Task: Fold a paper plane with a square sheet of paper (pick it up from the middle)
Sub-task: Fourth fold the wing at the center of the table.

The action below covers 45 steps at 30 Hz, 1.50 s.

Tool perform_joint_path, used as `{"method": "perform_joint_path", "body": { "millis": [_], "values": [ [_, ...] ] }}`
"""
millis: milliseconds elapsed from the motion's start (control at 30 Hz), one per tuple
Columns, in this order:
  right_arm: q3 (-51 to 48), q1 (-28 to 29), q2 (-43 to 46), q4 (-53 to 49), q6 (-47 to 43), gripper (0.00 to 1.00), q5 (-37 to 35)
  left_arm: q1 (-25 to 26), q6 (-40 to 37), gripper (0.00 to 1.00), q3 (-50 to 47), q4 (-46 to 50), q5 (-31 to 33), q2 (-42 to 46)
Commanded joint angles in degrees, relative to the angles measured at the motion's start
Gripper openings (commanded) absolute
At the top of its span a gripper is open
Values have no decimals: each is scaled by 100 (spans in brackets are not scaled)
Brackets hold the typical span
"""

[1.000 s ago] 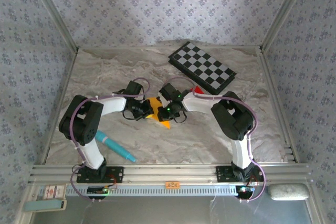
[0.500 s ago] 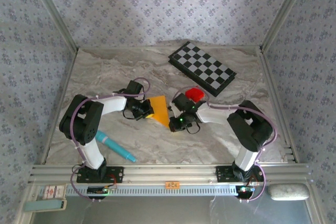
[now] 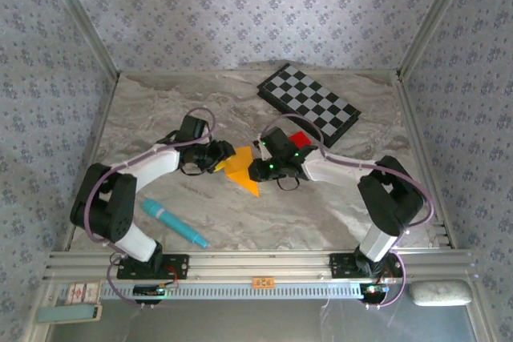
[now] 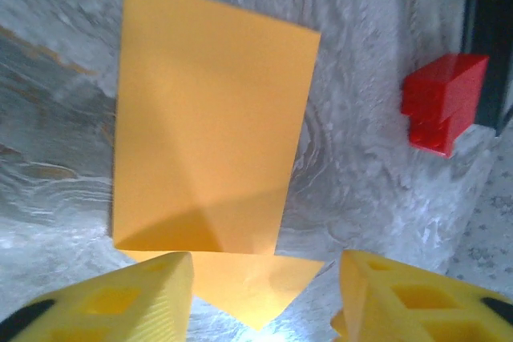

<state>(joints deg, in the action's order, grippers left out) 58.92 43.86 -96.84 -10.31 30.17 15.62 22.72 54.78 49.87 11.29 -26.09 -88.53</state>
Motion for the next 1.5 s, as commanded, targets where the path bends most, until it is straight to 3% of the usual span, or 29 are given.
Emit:
{"method": "perform_joint_path", "body": {
  "millis": [0,300,600,1167,1467],
  "values": [
    [306,-9,-378,85,193,22,-29,-244,393,56,-475,-149,61,279],
    [596,-18,-919,-141,226,22,-159,-374,660,56,-949,-567,-381,225],
    [792,-32,-1247,-514,212,19,-393,-218,564,36,-745,-686,-654,-220],
    [821,-55,-1364,-668,191,14,-419,-87,340,33,-432,-698,-866,-705],
    [778,-104,-1316,-600,113,13,-385,-90,-3,26,-459,-997,-1202,-824]
  ]
}}
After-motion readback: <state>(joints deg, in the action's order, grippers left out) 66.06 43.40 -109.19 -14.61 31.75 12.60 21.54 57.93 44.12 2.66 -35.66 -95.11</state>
